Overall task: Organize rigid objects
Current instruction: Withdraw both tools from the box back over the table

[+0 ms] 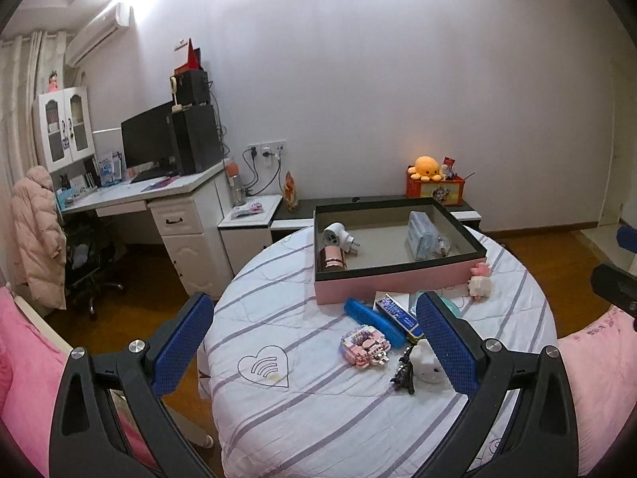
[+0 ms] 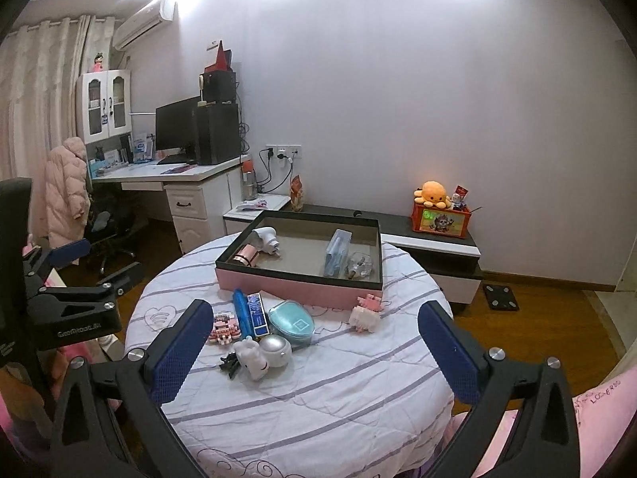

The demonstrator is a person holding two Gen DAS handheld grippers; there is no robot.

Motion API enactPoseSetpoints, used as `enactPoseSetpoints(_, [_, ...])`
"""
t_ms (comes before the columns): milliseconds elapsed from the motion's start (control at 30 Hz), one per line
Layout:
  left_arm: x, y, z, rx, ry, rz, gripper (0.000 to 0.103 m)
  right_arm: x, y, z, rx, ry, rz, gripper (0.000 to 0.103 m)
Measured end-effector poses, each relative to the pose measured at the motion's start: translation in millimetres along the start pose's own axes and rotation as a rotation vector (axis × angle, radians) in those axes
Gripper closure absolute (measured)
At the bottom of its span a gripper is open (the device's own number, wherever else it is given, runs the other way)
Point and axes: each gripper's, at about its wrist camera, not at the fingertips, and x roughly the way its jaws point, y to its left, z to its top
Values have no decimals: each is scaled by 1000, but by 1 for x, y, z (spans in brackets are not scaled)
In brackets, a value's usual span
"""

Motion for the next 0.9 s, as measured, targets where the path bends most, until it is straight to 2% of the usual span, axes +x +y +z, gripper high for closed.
enactPoseSetpoints(200, [-3,-7,1,28,-5,-9,0,-1,-2,-2,19,12,-1,0])
enactPoseSetpoints(600, [16,-11,0,39,45,-17,0,12,-10,0,37,42,-17,0])
enactPoseSetpoints(700, [28,-11,-2,38,80,-18,0,21,-13,0,47,60,-23,0])
enactPoseSetpoints(900, [71,-18,-16,35,215,-34,0,57,-27,-6,83,150,-33,0])
